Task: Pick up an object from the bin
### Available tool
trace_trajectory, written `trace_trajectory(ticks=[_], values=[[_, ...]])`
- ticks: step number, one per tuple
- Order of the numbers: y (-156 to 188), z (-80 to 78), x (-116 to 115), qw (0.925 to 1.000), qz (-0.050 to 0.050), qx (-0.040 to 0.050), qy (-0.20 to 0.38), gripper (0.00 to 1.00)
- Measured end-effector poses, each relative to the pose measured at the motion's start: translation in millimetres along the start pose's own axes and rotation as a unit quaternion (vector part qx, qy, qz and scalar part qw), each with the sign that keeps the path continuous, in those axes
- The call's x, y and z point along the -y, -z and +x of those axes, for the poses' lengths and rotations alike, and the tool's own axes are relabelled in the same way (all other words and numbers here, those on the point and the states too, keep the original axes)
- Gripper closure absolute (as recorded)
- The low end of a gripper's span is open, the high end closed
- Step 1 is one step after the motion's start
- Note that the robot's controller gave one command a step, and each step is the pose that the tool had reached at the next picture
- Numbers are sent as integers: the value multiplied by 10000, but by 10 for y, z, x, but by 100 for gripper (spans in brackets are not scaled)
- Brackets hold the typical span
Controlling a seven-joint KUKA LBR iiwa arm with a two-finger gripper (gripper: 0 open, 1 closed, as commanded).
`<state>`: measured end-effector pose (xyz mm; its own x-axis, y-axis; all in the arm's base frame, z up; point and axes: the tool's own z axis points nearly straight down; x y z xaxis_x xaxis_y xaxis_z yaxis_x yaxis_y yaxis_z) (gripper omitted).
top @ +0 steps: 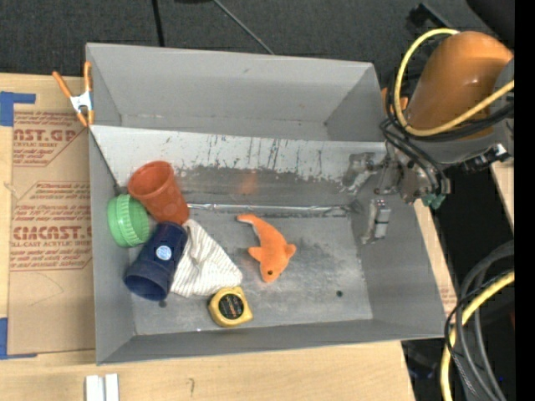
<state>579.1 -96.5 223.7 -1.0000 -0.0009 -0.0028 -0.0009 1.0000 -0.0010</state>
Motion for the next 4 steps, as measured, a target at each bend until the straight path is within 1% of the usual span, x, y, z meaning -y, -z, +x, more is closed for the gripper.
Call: trace_trajectory(ticks=[1, 2, 3, 4], values=[[532, 21, -258, 10000, -3, -25, 51, 0], [641, 108, -349, 10000, 1, 62, -20, 0], [-62, 143, -467, 9992, -7, 21, -399, 0], [-662, 351, -499, 9903, -7, 6, -1393, 0]])
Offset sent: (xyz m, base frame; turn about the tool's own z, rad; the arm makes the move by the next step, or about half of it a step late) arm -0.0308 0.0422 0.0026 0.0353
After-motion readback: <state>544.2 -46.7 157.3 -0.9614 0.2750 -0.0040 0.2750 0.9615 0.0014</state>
